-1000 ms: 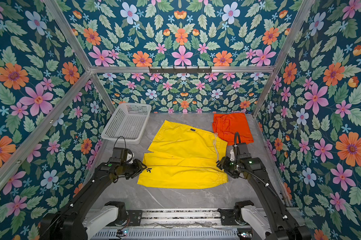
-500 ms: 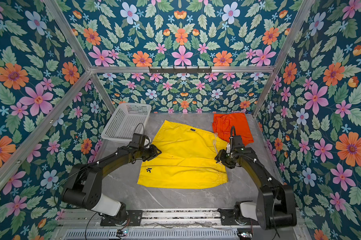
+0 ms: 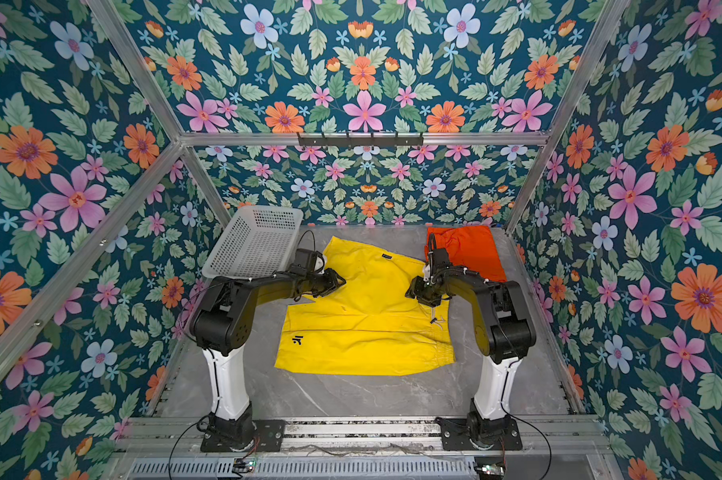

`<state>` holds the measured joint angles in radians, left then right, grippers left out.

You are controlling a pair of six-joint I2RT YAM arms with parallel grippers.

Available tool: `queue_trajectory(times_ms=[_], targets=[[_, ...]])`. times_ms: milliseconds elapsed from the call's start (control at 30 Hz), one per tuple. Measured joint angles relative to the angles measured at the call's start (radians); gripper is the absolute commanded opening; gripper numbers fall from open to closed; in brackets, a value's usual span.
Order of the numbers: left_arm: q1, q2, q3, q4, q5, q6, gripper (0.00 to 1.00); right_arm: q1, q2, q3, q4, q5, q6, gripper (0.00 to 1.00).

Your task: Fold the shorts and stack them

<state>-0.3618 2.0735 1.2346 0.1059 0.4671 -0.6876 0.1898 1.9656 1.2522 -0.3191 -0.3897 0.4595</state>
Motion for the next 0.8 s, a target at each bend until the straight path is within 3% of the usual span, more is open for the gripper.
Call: queue_trajectory(times_ms=[200, 367, 500, 633, 800], targets=[[0.002, 0.095, 0.114, 0.050, -0.003, 0.019, 0.42, 0.003, 0.149, 0.194, 0.049, -0.002, -0.025, 0.55], [0.006, 0.089, 0.210, -0.097, -0.071, 0.071, 0.43, 0.003, 0.162, 0.291, -0.032, 0.029, -0.043, 0.55], [0.008, -0.043, 0.206, -0.185, -0.108, 0.140, 0.44, -0.001, -0.008, 0.245, -0.061, 0.012, -0.068, 0.56], [-0.011, -0.210, 0.137, -0.188, -0.118, 0.257, 0.44, -0.025, -0.246, 0.087, -0.035, -0.056, -0.097, 0.56], [-0.042, -0.361, -0.006, -0.204, -0.059, 0.436, 0.44, -0.180, -0.504, -0.219, -0.026, -0.134, -0.077, 0.57]])
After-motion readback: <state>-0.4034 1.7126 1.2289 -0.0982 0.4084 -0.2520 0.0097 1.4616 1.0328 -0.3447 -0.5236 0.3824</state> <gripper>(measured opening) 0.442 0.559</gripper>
